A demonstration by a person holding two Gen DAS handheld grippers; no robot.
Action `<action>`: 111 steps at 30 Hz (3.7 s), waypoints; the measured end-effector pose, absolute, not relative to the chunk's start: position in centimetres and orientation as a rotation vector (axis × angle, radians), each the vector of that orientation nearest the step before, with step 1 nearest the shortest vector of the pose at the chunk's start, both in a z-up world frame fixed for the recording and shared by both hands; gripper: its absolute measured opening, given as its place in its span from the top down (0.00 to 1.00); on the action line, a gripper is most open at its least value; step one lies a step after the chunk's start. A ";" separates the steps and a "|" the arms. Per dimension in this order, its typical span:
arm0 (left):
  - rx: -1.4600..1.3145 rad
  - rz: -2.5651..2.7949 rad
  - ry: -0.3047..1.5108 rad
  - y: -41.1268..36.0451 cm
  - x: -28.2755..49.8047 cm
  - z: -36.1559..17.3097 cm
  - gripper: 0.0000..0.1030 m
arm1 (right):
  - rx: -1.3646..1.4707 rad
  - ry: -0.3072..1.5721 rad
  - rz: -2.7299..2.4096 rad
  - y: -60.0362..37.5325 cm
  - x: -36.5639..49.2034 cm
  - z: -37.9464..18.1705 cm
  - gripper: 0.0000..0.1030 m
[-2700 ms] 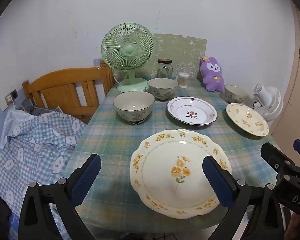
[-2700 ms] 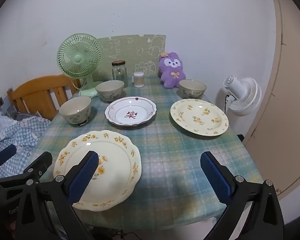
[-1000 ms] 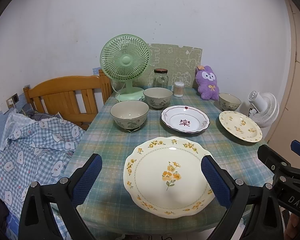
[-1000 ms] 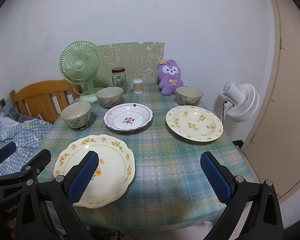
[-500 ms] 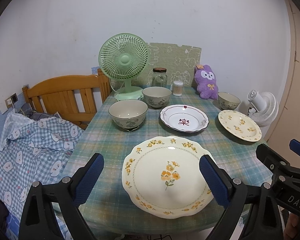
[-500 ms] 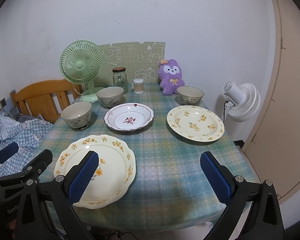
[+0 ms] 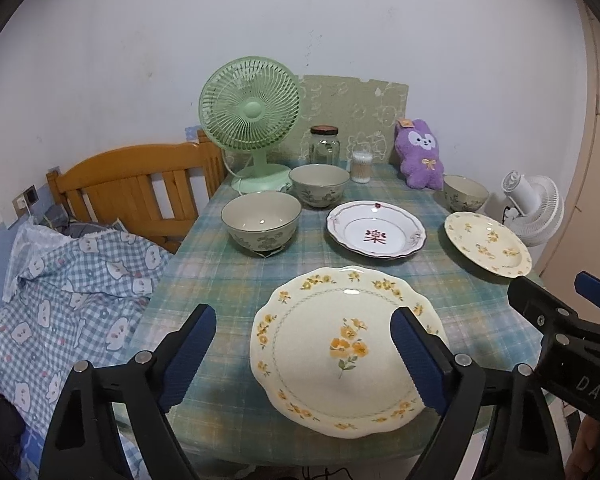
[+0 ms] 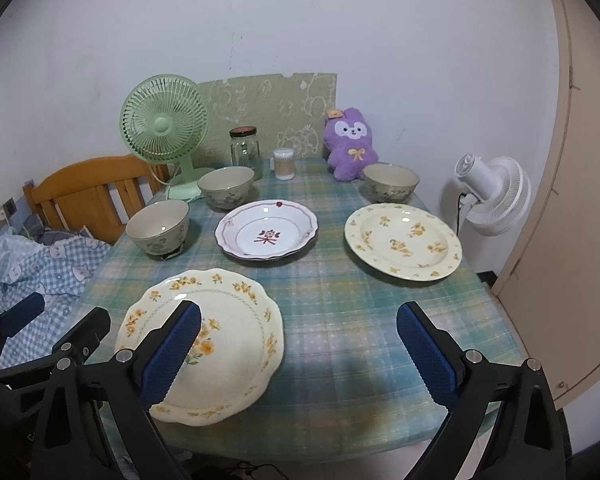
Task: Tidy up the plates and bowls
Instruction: 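Grasp the rim of the yellow-flower plate with both grippers side by side, then lift the yellow-flower plate with both grippers toward the other yellow-flower plate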
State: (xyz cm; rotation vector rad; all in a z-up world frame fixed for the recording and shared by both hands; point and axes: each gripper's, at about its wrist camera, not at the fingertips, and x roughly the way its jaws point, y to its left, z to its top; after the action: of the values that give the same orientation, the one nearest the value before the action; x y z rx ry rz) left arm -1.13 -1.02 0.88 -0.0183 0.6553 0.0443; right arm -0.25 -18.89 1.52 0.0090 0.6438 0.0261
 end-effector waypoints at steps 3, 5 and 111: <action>-0.008 0.049 0.676 -0.9 -0.1 0.5 0.15 | 0.001 0.667 0.033 -18.2 0.7 1.2 0.05; -0.003 0.052 0.691 -0.8 0.8 0.1 0.19 | -0.006 0.685 0.036 -17.8 1.5 0.8 0.05; 0.033 -0.113 0.933 -18.2 14.0 -3.2 0.11 | 0.068 0.924 -0.021 -33.2 13.9 -1.8 0.20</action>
State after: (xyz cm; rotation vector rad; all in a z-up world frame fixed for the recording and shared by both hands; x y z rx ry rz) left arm 13.97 -18.19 -3.22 0.0327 0.9330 -0.1128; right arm 13.93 -33.25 -1.79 0.0681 0.9237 -0.0207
